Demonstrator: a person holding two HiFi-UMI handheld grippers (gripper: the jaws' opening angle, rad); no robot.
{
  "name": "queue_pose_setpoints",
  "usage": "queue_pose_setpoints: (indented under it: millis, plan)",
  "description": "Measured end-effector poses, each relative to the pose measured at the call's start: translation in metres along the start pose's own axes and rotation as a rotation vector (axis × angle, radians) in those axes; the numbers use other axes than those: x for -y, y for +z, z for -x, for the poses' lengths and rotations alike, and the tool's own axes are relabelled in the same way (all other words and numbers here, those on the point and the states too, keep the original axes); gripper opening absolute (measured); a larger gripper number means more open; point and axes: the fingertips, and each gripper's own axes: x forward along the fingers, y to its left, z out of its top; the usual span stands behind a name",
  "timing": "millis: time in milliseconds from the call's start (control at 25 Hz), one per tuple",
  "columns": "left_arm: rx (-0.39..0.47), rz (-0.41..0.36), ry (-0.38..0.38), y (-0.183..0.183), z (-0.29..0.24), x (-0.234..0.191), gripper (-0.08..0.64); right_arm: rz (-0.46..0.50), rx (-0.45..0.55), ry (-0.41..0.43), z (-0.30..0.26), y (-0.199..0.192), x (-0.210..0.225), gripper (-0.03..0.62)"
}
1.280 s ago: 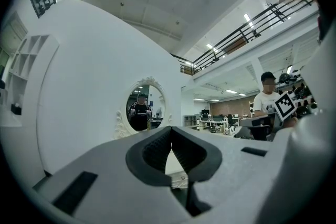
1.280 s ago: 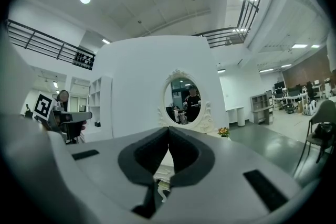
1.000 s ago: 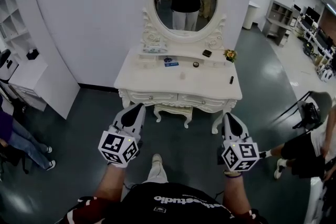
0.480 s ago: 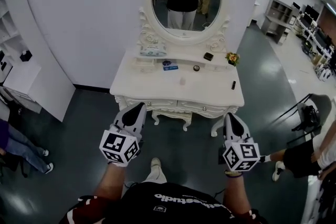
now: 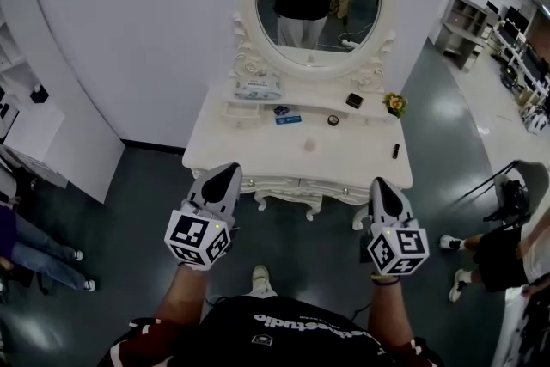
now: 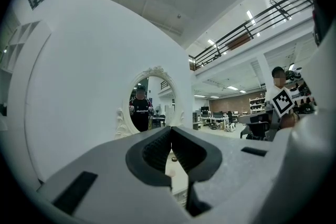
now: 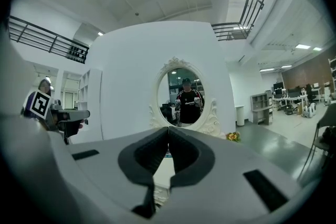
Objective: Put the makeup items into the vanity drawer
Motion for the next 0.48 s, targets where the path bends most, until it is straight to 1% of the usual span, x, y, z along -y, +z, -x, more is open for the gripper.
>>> queue_pose_setpoints:
  millis: [160, 480]
  plan:
    - [-0.006, 0.007, -0.006, -0.002, -0.018, -0.023, 0.006, -0.006, -0.004, -0.008, -0.029, 0.001, -0.003, -0.006]
    - [0.005, 0.023, -0.047, 0.001, -0.051, -0.060, 0.006, 0.001, -0.004, -0.036, -0.074, 0.009, -0.011, -0.006]
